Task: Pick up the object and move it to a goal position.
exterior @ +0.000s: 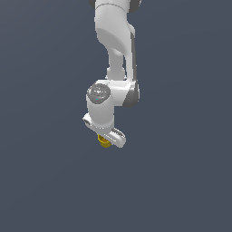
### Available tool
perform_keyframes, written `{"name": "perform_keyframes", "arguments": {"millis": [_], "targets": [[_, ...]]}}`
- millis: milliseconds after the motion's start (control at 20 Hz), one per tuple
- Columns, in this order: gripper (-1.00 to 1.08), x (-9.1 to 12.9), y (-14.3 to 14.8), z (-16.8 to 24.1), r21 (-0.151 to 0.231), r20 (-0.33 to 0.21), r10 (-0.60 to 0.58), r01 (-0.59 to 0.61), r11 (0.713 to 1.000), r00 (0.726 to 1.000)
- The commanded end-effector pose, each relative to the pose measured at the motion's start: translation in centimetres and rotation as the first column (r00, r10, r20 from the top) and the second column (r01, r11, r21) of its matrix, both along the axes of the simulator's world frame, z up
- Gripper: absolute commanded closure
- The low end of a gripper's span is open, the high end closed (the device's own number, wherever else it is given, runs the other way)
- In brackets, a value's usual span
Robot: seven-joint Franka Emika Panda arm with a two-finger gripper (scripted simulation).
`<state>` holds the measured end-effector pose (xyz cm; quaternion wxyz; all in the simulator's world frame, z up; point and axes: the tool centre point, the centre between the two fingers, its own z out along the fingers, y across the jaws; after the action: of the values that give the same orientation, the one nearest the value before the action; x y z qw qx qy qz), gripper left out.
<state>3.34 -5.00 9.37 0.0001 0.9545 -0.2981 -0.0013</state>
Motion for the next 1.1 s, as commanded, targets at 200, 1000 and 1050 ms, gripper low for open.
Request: {"name": "perform_keyframes", "arguments": {"millis": [200,1000,1050], "targets": [[1.08,0.9,-1.7,6.2,0.000,0.003,0.000,0.000,1.000,1.000],[1.08,2.4,-4.1,14.7,-0.001,0.002,-0.001,0.001,1.000,1.000],[1.08,2.4,-4.1,14.8,-0.001,0.002,-0.001,0.001,1.000,1.000]]}}
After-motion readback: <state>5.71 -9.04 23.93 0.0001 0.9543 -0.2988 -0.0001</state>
